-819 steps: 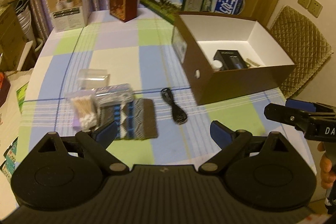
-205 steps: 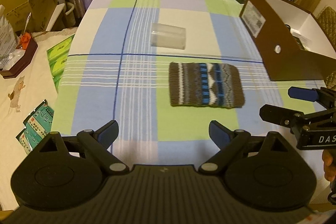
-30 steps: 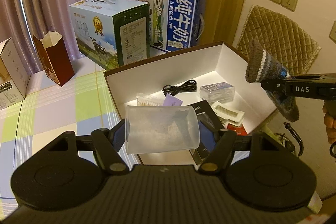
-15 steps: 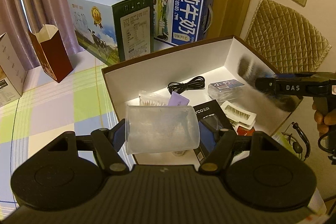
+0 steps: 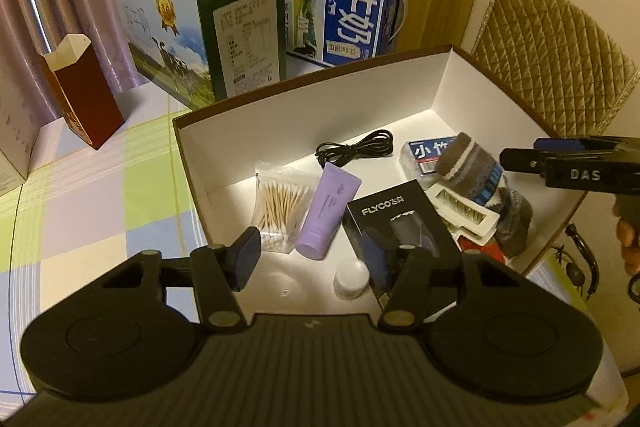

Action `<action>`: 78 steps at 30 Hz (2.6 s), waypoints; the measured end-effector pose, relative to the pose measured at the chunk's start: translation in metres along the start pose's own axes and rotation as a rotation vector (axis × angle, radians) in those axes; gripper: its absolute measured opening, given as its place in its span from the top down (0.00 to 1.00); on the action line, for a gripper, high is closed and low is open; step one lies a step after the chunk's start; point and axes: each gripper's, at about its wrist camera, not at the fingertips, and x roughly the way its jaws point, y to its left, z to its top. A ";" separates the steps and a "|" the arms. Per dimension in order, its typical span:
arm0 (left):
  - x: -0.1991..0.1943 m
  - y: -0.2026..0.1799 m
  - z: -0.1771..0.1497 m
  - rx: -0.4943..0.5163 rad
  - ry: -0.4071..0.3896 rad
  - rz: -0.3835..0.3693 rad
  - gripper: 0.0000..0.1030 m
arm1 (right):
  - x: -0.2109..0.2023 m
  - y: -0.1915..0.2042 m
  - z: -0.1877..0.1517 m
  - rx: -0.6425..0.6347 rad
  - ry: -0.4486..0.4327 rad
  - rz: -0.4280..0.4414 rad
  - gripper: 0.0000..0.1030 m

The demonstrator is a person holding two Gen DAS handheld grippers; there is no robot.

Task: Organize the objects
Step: 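Lower the sock and cup into the box and open both tools, then withdraw both tools from the box back over the table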

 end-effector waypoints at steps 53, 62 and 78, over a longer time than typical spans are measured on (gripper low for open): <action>-0.095 -0.026 -0.054 -0.133 -0.076 0.051 0.19 | -0.096 0.032 -0.041 -0.046 -0.057 0.130 0.20; -0.139 -0.015 -0.083 -0.189 -0.116 0.093 0.07 | -0.121 0.062 -0.058 -0.045 -0.060 0.169 0.08; -0.209 0.028 -0.163 -0.280 -0.135 0.163 0.01 | -0.166 0.142 -0.104 -0.015 0.008 0.203 0.02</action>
